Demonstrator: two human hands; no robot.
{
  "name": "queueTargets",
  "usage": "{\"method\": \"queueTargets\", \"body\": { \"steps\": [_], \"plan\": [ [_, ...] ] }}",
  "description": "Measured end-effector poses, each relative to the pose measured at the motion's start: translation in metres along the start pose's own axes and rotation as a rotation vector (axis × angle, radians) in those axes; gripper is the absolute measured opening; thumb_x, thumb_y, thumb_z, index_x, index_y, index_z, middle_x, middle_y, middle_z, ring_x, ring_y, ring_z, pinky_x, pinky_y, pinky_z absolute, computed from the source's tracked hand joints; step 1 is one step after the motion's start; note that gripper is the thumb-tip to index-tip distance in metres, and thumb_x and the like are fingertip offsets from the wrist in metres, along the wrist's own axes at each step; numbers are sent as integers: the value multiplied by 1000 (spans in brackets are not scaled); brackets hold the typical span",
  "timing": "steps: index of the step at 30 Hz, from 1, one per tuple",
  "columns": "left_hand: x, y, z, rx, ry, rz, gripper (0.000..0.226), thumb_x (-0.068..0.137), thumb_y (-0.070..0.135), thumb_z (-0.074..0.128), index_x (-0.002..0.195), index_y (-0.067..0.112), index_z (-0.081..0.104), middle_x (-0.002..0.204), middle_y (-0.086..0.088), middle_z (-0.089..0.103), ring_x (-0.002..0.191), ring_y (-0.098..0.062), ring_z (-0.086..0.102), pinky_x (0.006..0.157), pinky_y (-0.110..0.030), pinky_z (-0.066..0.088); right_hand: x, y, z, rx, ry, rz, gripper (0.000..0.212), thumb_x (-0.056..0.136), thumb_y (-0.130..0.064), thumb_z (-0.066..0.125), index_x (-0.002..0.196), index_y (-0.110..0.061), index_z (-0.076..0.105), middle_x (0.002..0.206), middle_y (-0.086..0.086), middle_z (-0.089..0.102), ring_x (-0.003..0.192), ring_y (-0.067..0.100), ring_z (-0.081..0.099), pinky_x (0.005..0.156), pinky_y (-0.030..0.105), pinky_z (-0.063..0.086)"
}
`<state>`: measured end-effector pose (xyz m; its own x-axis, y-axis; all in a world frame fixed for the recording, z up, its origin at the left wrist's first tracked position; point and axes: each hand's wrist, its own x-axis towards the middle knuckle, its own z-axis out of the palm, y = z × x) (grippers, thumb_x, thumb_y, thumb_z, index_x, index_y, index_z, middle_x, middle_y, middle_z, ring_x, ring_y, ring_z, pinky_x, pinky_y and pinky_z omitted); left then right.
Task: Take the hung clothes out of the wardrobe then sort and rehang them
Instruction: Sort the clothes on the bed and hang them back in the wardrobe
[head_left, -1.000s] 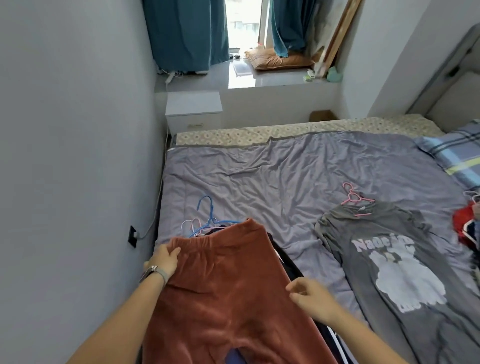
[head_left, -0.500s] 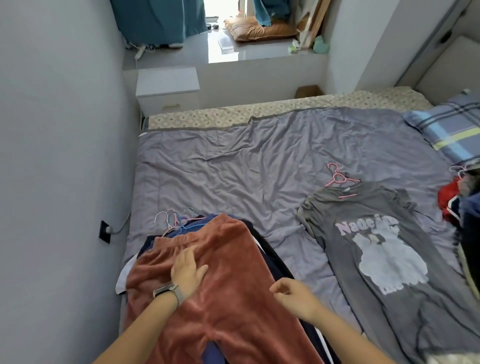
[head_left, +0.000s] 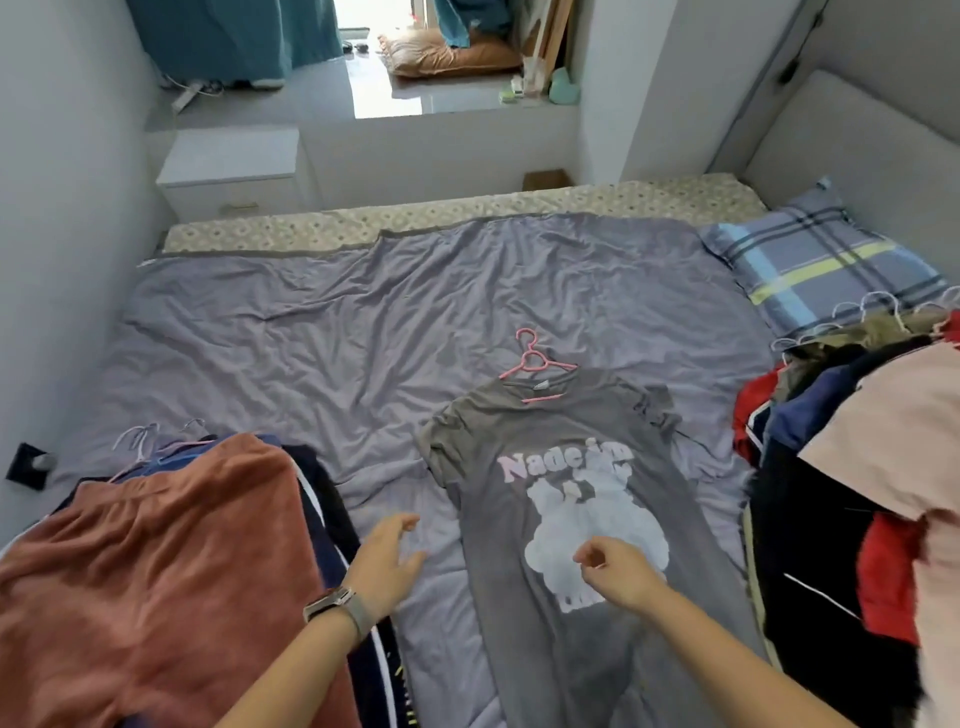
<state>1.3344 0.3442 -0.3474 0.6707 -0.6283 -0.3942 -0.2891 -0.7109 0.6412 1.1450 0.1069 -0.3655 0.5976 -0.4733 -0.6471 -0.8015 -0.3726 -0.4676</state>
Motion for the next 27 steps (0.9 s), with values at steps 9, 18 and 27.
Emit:
{"method": "queueTargets", "body": {
  "steps": [9, 18, 27],
  "plan": [
    [81, 95, 106, 32, 40, -91, 53, 88, 25, 61, 135, 15, 41, 136, -1, 45, 124, -14, 45, 102, -23, 35, 123, 121, -133, -311, 3, 21, 48, 80, -18, 61, 126, -12, 46, 125, 9, 54, 114, 25, 53, 88, 29, 43],
    [193, 107, 146, 91, 169, -64, 54, 88, 23, 60, 136, 14, 38, 137, -1, 42, 127, -14, 41, 105, -20, 29, 293, 112, -177, -431, 206, -41, 70, 89, -30, 58, 146, -13, 20, 148, 13, 30, 134, 34, 31, 108, 41, 32],
    [243, 88, 180, -5, 249, -79, 52, 87, 21, 61, 134, 14, 41, 131, 4, 44, 125, -10, 43, 104, -16, 29, 411, 91, -184, -503, 142, -170, 133, 55, -40, 89, 152, -19, 0, 155, 9, 21, 143, 29, 20, 115, 42, 24]
  ]
}}
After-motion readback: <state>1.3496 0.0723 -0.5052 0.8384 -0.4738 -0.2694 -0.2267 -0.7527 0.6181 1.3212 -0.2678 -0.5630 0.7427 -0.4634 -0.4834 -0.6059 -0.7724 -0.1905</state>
